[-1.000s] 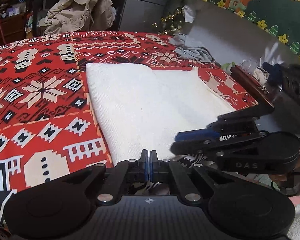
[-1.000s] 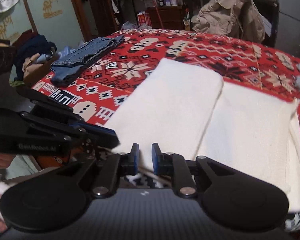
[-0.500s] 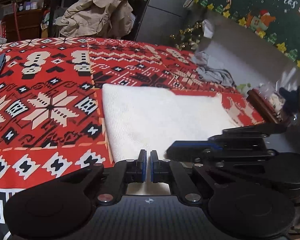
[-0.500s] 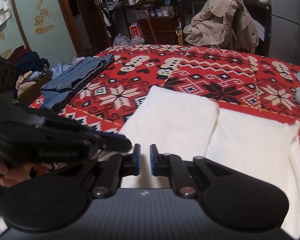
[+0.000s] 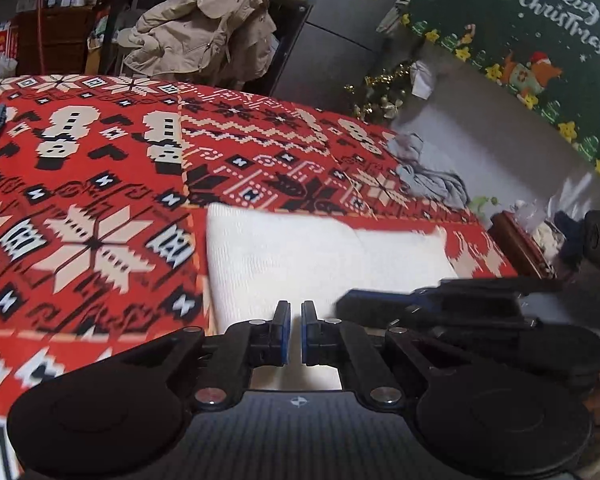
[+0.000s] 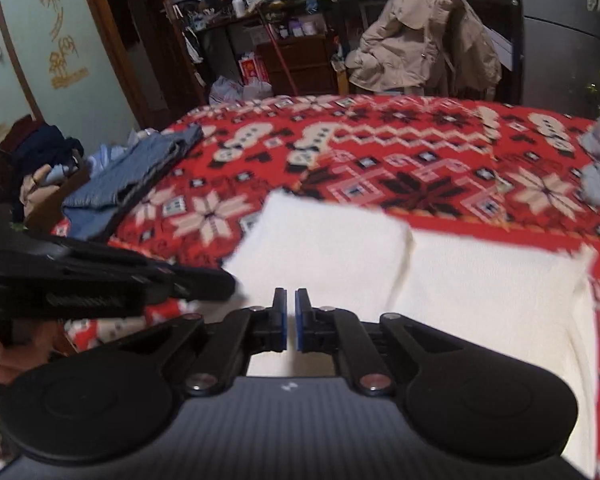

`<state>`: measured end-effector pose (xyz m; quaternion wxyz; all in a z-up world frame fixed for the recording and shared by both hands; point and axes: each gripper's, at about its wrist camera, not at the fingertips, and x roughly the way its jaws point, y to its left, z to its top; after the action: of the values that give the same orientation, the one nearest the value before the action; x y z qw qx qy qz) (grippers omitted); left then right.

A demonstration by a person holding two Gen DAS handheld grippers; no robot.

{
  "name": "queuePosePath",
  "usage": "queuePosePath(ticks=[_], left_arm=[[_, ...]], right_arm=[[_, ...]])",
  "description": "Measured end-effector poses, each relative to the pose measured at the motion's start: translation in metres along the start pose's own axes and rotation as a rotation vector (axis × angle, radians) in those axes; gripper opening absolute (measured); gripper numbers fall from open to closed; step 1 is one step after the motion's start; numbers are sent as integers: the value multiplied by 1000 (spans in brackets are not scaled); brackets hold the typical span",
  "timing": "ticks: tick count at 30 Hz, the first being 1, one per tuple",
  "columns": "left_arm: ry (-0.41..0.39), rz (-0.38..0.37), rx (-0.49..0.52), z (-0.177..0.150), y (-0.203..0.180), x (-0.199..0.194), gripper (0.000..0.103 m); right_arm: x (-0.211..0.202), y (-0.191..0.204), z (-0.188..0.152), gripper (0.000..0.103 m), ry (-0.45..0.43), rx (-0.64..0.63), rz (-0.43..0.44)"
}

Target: Fold clothes

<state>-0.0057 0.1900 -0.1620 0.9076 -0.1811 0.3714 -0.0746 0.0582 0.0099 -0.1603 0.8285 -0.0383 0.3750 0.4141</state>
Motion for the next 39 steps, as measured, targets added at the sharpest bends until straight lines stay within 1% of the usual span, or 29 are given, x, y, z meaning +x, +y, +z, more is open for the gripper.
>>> queuePosePath(ticks=[2, 4, 6, 9, 11, 13, 14, 16, 17, 19, 20, 22, 24, 26, 27, 29, 31, 33, 34, 37, 39], left_arm=[[12, 12, -12, 3, 1, 7, 3], [16, 23, -14, 1, 3, 10, 3], [11, 26, -7, -2, 4, 10, 4], [12, 20, -15, -2, 5, 8, 3], [9, 19, -24, 1, 6, 8, 3], [-5, 13, -18, 6, 3, 8, 3], [-12, 14, -12, 10, 2, 9, 3], [-17, 19, -4, 20, 1, 15, 3], [-20, 28, -2, 25, 1, 19, 3], [-25, 29, -11, 34, 4, 29, 3], [-25, 27, -31, 38, 7, 33, 3], [-25, 27, -58, 43, 12, 41, 3], [-29, 59, -63, 43, 15, 45, 3], [-31, 69, -70, 41, 17, 46, 3], [-35, 68, -75, 39, 18, 46, 3], [-45, 68, -64, 37, 18, 43, 3], [-68, 80, -49, 39, 16, 38, 2], [-81, 97, -34, 42, 18, 36, 3], [-78, 102, -36, 44, 20, 37, 3], [-64, 98, -66, 49, 30, 42, 3], [-61, 110, -67, 50, 33, 45, 3]], right_arm=[[12, 1, 5, 4, 4, 8, 10], [23, -1, 7, 4, 18, 12, -6], [26, -11, 5, 0, 22, 30, -40], [21, -36, 4, 0, 9, 95, -67], [18, -48, 5, 0, 3, 107, -154], [14, -64, 8, 2, -14, 202, -115], [13, -65, 10, 3, -23, 212, -122], [14, -59, 15, 3, -37, 172, -104], [16, -55, 19, 3, -41, 165, -79], [24, -46, 26, 3, -36, 144, -44], [29, -41, 29, 3, -36, 128, -38], [42, -35, 36, 4, -24, 120, -33], [52, -35, 40, 4, -14, 144, -32], [58, -39, 42, 4, -2, 161, -57], [58, -45, 41, 0, 1, 177, -74], [58, -58, 39, 0, 4, 212, -103], [53, -69, 38, 0, -7, 269, -77], [48, -67, 39, 0, -26, 245, -87], [47, -64, 41, 3, -32, 228, -90], [48, -56, 46, 5, -49, 219, -49], [55, -48, 50, 5, -42, 200, -28]])
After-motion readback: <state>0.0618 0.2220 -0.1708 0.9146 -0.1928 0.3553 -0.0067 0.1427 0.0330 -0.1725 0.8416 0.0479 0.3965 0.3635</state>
